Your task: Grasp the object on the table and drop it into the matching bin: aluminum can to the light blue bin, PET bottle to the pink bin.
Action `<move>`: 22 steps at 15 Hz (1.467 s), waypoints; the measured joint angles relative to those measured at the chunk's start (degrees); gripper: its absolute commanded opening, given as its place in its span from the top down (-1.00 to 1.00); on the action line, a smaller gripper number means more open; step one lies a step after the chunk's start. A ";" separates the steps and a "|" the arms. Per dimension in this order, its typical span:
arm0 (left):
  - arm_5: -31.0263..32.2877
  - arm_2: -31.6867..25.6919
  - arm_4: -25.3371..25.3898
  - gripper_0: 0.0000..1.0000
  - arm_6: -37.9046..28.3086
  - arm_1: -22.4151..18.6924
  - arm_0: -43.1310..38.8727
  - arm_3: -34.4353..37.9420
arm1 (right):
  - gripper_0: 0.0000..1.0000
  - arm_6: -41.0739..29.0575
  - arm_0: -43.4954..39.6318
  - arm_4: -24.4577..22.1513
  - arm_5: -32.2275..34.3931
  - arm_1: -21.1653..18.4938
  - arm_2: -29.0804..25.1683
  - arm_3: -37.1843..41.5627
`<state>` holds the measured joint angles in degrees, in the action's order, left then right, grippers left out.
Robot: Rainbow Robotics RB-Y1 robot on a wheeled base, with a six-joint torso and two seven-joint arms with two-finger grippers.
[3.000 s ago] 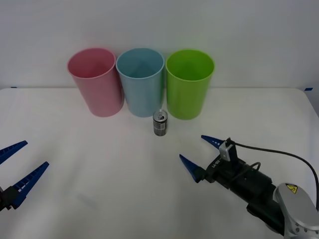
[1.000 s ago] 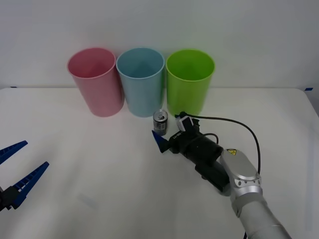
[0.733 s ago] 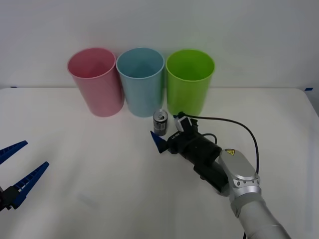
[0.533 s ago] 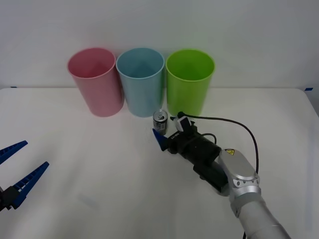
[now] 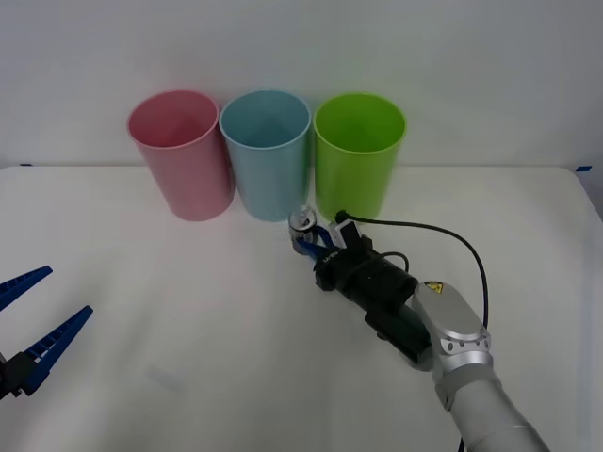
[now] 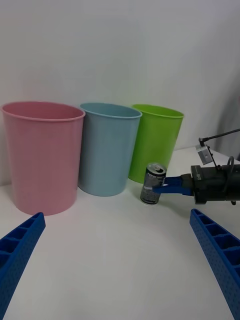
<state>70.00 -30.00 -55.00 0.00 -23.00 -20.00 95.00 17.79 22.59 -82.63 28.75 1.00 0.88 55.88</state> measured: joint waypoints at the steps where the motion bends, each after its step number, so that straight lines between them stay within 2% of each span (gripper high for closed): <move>1: 0.00 0.00 0.00 -1.00 0.00 0.00 0.00 0.00 | 1.00 0.04 0.00 0.00 0.03 0.00 0.00 0.00; 8: 0.00 0.00 0.00 -1.00 0.00 0.00 0.00 0.00 | 1.00 -0.14 -0.12 0.66 0.95 0.00 0.18 0.60; 12: 0.00 0.00 0.00 -1.00 0.00 0.00 0.00 0.00 | 1.00 -0.72 -2.13 1.96 3.15 0.00 0.99 4.36; 16: 0.00 0.00 0.00 -1.00 0.00 0.00 0.00 0.00 | 1.00 -2.06 -6.11 5.90 5.53 -0.21 3.58 11.24; 19: 0.00 0.00 0.00 -1.00 0.00 0.00 0.00 0.00 | 1.00 -4.07 -10.81 9.65 4.05 -3.71 7.33 20.11; 22: 0.00 0.00 0.00 -1.00 0.00 0.00 0.00 0.00 | 1.00 -11.05 -16.14 10.12 1.64 -7.67 10.57 30.69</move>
<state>70.00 -30.00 -55.00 0.00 -23.00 -20.00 95.00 6.74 6.45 -72.51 30.39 -6.66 11.45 86.57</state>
